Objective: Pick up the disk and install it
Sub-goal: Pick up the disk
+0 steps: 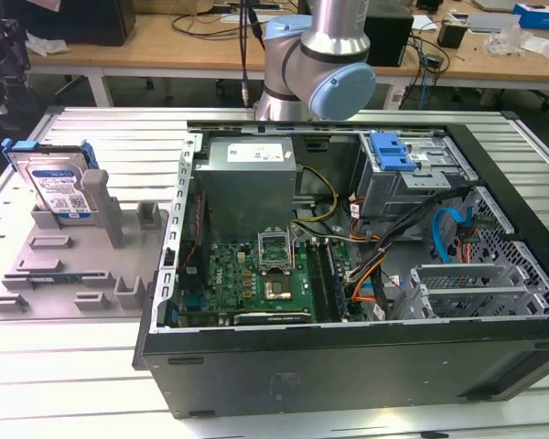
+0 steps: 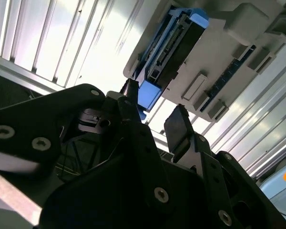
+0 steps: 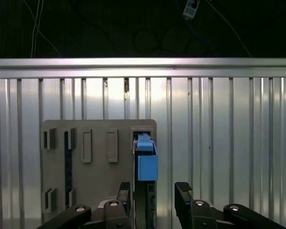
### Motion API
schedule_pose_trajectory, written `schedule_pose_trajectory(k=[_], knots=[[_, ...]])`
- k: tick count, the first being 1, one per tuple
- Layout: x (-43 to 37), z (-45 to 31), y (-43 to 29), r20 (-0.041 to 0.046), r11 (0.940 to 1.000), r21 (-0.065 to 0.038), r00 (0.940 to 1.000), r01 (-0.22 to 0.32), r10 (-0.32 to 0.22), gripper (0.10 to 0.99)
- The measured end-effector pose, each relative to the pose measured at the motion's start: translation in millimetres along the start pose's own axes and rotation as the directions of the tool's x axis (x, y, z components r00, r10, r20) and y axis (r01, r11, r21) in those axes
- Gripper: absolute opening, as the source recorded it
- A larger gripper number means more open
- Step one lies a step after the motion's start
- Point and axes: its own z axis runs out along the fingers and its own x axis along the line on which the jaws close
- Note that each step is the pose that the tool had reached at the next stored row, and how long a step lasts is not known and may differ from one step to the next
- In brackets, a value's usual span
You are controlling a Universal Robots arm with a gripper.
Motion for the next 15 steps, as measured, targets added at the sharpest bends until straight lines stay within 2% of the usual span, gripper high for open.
schedule_pose_trajectory(k=[15], knots=[[-0.4, 20.2, 3.2, -0.0001, 0.9999, 0.0, 0.9999, 0.011, -0.011, 0.498]])
